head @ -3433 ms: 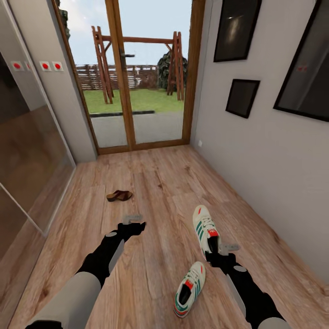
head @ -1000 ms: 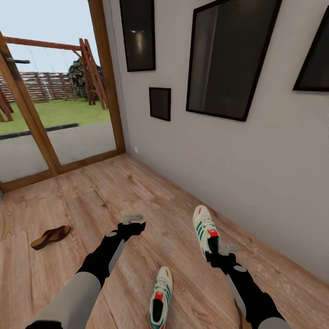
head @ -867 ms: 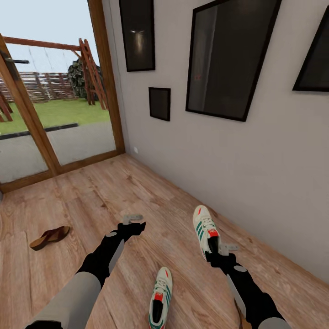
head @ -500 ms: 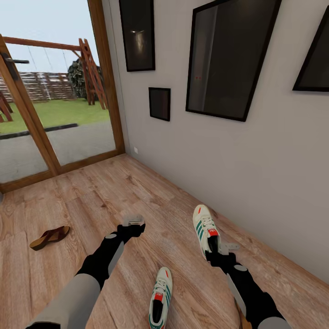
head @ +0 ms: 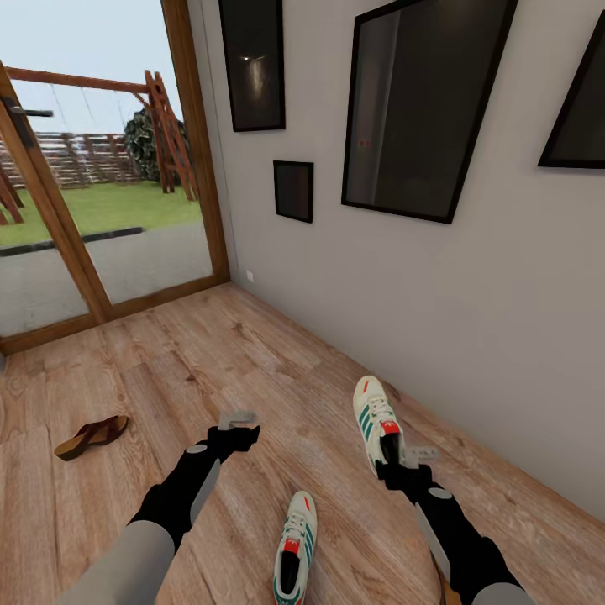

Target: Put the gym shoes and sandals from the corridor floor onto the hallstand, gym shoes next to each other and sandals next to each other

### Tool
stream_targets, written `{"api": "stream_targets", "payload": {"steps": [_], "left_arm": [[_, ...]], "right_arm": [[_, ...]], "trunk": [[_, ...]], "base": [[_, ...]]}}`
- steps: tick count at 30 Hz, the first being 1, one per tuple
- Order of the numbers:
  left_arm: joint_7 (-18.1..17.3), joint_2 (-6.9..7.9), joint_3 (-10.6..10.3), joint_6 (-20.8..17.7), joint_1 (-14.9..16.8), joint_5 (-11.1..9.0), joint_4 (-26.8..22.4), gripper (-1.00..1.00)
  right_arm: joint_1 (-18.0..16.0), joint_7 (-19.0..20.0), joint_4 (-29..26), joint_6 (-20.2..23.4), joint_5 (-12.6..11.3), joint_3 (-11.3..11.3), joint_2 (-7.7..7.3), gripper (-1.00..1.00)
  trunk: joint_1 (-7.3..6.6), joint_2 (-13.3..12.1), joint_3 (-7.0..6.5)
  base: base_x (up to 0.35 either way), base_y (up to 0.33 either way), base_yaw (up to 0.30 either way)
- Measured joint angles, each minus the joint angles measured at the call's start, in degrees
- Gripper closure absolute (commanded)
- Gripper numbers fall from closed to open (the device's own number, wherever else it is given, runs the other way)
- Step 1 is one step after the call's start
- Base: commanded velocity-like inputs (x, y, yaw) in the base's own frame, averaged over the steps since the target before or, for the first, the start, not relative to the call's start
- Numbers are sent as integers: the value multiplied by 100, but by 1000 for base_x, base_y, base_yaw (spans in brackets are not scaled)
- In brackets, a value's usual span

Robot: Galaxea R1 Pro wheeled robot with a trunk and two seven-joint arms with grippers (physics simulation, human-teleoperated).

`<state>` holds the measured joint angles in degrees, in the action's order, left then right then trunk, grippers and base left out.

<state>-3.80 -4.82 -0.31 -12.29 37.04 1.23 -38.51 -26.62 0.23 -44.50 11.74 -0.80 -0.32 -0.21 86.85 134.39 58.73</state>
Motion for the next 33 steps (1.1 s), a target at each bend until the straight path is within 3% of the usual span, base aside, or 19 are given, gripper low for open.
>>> {"api": "stream_targets", "payload": {"steps": [11, 25, 26, 29, 33], "left_arm": [[0, 7, 13, -344, 0, 12, -161, -100], [-24, 7, 3, -37, -5, 6, 199, -100], [-27, 7, 5, 869, -6, 7, 861, -100], [-33, 7, 12, 1642, -9, 5, 1525, -100], [-35, 7, 8, 2214, -8, 4, 1945, -100]], "right_arm": [[0, 31, 9, 9, -1, -4, -1, 100], [-50, 174, -399, 364, -328, -31, -5, 100], [-57, 273, -636, 1191, -1315, -26, -5, 100], [-237, 413, -1117, 1850, -1813, -30, -5, 100], [-449, 453, -1618, 2623, -2263, -30, -9, 100]], "trunk": [[0, 0, 0], [0, 0, 0], [0, 0, 1], [0, 0, 0], [0, 0, 0]], "base": [[0, 0, 0], [0, 0, 0], [0, 0, 0], [0, 0, 0], [0, 0, 0]]}}
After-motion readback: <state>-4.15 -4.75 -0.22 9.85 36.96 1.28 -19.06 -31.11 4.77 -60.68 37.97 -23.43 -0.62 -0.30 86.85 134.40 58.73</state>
